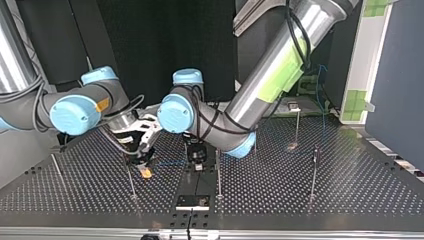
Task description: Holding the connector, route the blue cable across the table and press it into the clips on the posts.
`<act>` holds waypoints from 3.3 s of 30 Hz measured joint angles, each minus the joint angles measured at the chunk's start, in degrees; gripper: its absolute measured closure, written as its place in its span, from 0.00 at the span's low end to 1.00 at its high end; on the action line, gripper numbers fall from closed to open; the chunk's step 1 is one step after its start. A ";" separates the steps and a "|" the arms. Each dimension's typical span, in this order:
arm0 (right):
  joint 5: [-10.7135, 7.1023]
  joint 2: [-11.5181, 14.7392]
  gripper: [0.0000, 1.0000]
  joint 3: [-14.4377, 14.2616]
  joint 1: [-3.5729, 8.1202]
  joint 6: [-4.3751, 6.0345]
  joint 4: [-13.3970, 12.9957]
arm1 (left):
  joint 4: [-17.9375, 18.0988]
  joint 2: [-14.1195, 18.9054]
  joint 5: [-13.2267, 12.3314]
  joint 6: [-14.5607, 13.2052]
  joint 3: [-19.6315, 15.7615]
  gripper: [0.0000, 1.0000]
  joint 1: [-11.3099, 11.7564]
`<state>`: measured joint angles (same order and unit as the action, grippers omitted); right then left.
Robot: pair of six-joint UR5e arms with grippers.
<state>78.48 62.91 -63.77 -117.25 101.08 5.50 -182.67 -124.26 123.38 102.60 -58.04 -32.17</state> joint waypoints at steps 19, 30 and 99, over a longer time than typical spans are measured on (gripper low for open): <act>0.10 6.65 1.00 -6.17 -0.19 -0.07 0.87 | 9.63 9.67 -0.81 0.42 -9.64 1.00 -2.69; 0.19 8.47 1.00 -11.50 -0.30 -0.08 0.81 | 15.17 12.06 -0.89 1.10 -15.18 1.00 -3.76; 1.04 6.31 1.00 -23.39 1.00 -0.46 -6.73 | 29.32 7.35 -7.65 -1.96 -29.23 1.00 -1.06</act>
<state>79.52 69.22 -87.16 -116.25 100.63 -1.23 -153.35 -116.91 115.73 100.64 -87.27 -33.23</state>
